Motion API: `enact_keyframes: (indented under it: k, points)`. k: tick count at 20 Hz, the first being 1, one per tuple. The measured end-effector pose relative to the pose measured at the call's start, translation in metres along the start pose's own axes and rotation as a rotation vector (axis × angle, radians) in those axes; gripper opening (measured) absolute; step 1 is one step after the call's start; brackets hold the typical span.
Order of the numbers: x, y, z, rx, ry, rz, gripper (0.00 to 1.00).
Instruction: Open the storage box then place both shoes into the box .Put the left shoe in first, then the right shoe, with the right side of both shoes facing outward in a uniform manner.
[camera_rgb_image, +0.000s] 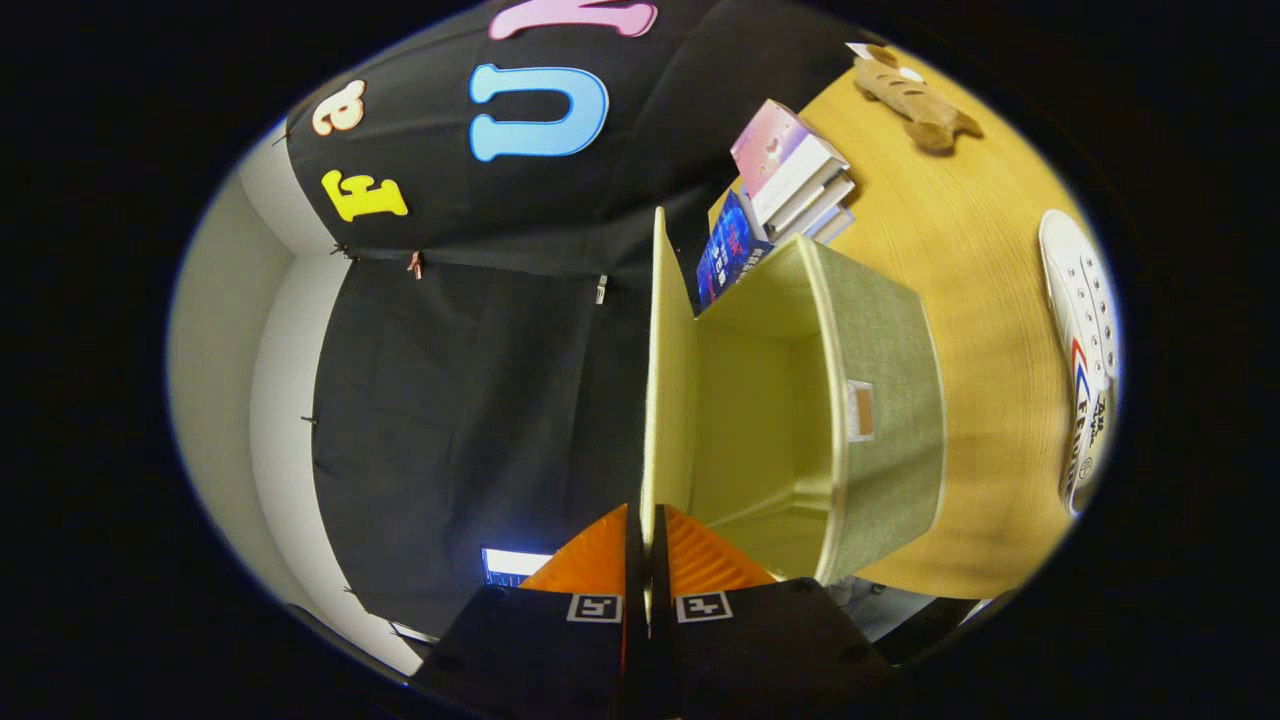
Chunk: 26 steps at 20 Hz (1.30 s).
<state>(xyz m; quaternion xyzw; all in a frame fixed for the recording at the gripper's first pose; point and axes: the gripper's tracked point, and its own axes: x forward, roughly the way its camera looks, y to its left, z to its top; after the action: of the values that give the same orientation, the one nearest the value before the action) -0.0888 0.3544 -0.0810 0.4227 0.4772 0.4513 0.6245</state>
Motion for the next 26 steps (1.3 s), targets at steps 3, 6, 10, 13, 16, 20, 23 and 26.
enact_keyframes:
  k: [3, 6, 10, 13, 16, 20, 23, 26]
  points:
    - [0.02, 0.046, -0.007, -0.04, 0.005, -0.001, 0.05]
    - [0.052, 0.071, -0.012, -0.058, 0.013, -0.019, 0.05]
    - [0.099, 0.103, -0.029, -0.05, 0.013, -0.004, 0.05]
    - [0.136, 0.106, -0.057, -0.057, 0.072, -0.026, 0.05]
    - [0.173, 0.109, -0.079, -0.061, 0.108, -0.042, 0.05]
    - [0.21, 0.101, -0.086, -0.085, 0.095, -0.065, 0.05]
    - [0.229, 0.088, -0.085, -0.088, 0.111, -0.104, 0.11]
    - [0.232, 0.087, -0.08, -0.121, 0.1, -0.099, 0.5]
